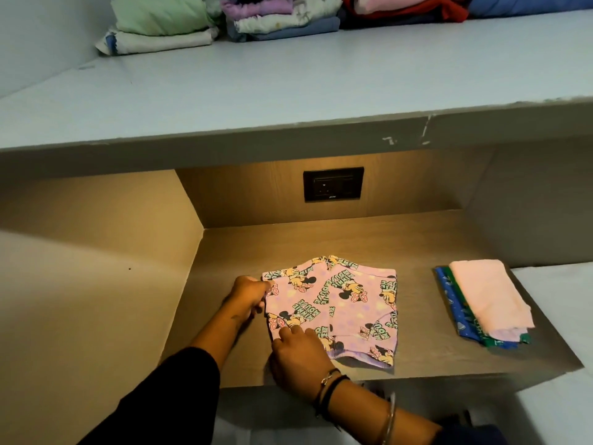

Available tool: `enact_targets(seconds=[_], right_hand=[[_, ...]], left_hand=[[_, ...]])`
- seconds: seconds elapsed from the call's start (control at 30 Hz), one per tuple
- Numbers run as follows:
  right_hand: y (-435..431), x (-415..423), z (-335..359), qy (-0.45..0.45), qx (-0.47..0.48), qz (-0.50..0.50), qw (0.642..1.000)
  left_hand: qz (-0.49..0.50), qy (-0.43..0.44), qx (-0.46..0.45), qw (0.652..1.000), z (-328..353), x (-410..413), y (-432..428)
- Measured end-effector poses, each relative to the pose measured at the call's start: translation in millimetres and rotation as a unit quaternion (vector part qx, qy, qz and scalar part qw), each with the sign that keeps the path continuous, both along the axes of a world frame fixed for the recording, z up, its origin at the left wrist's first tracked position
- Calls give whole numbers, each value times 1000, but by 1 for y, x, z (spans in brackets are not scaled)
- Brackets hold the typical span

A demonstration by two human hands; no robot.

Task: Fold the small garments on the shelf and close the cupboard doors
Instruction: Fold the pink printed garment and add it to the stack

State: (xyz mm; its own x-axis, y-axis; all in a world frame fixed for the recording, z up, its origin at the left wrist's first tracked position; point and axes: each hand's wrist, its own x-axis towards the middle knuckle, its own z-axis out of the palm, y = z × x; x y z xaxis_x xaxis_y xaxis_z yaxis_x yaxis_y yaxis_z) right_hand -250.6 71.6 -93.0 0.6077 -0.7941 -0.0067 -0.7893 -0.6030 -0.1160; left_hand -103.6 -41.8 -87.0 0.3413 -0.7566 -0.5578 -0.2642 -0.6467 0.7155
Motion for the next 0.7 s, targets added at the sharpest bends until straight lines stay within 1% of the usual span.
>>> enact_targets(seconds=[0.13, 0.23, 0.3, 0.37, 0.47, 0.57, 0.7], right_hand=[[-3, 5, -3, -54, 23, -10, 998], [-2, 2, 8, -150, 40, -57, 986], [-2, -4, 18, -246, 69, -115, 960], [-4, -15, 28, -342, 88, -184, 917], [-7, -39, 38, -430, 97, -261, 859], [-3, -67, 43, -457, 81, -316, 827], [10, -98, 31, -448, 95, -386, 801]], left_hand=[[-62, -31, 6, 998, 2, -1, -10], [-72, -22, -43, 996, 10, -6, -20], [-81, -36, -80, 993, 18, -16, -31], [-98, -48, -128, 986, 34, -35, -41], [-137, -62, -180, 972, 56, -73, -54], [-201, -57, -201, 957, 66, -116, -59], [-297, -74, -202, 931, 61, -167, -52]])
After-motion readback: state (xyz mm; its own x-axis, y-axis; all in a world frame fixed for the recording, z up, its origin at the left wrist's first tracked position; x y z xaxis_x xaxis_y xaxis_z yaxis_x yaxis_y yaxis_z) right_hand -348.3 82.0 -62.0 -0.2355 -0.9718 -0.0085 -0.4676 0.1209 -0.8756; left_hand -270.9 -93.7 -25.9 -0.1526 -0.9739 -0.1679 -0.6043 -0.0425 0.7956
